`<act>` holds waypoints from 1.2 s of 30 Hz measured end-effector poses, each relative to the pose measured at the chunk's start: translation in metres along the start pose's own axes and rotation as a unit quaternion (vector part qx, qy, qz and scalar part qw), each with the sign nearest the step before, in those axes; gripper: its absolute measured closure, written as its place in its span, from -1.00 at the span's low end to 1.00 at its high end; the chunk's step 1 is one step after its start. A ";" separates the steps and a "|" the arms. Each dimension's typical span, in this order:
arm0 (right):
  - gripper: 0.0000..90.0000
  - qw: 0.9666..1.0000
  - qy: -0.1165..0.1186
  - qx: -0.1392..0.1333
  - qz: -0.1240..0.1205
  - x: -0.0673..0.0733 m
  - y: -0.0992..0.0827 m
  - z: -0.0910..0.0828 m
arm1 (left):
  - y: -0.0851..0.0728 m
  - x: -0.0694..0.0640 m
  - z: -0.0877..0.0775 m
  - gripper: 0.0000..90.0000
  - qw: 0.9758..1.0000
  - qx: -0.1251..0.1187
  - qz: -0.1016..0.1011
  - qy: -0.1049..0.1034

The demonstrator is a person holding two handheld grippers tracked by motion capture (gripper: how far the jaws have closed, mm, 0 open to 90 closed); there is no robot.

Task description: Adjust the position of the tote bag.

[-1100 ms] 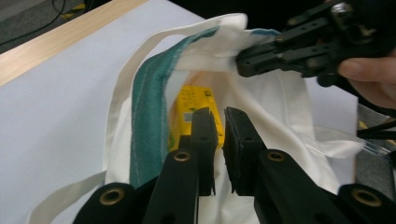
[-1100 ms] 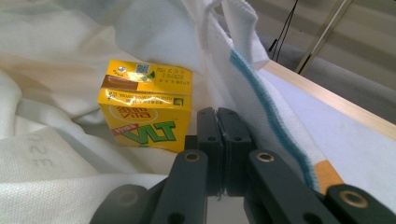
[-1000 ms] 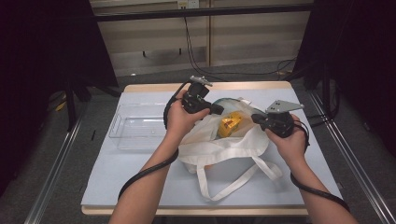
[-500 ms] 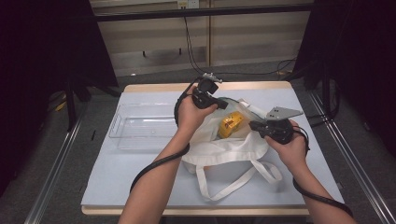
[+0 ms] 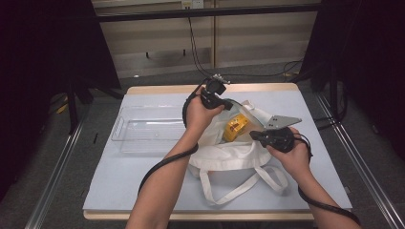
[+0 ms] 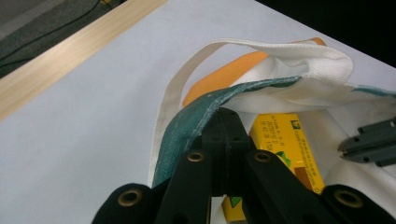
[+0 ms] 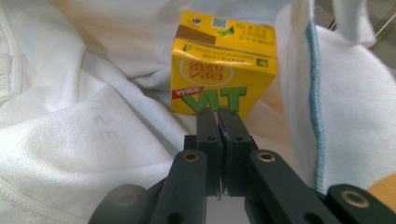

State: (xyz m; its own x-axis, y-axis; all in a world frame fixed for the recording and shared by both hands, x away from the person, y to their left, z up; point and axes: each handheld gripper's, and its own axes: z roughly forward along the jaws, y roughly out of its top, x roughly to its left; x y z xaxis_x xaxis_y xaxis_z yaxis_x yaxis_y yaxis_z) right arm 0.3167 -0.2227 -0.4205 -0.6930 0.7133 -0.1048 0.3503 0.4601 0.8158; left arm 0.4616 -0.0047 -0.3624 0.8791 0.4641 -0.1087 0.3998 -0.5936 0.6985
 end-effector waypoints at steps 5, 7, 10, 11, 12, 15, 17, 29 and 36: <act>0.84 1.000 -0.017 0.001 0.006 0.003 -0.003 0.003 | -0.002 0.003 0.006 1.00 1.000 0.007 0.005 -0.001; 0.84 1.000 -0.017 0.003 0.009 0.002 -0.004 0.003 | -0.002 0.003 0.007 1.00 1.000 0.006 0.007 0.004; 0.77 1.000 -0.025 0.011 0.004 0.000 -0.006 0.005 | -0.002 0.004 0.008 1.00 1.000 0.015 0.012 0.007; 0.71 1.000 -0.027 0.014 0.003 -0.001 -0.006 0.007 | -0.002 0.005 0.010 1.00 1.000 0.019 0.012 0.007; 0.70 0.999 -0.030 0.017 0.002 -0.002 -0.008 0.008 | -0.003 0.005 0.011 1.00 1.000 0.021 0.011 0.007; 0.49 0.999 -0.034 0.024 0.018 -0.004 -0.013 0.011 | -0.004 0.006 0.014 1.00 1.000 0.020 0.009 0.006; 0.33 0.998 -0.048 0.022 0.021 -0.004 -0.016 0.010 | -0.004 0.005 0.016 1.00 1.000 0.018 0.007 0.010; 0.23 0.997 -0.060 0.037 0.021 -0.006 -0.022 0.012 | -0.006 0.006 0.021 1.00 0.999 0.023 0.012 0.018; 0.25 0.997 -0.054 0.046 0.027 -0.005 -0.027 0.016 | -0.010 0.010 0.027 1.00 1.000 0.023 0.001 0.014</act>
State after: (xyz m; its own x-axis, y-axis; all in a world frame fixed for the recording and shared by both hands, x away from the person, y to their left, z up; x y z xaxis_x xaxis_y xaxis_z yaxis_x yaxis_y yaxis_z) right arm 0.3207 -0.2307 -0.4513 -0.6018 0.7886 -0.1260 0.4446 0.4619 0.7675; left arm 0.4731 -0.0118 -0.3897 0.8725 0.4807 -0.0871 0.4100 -0.6235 0.6657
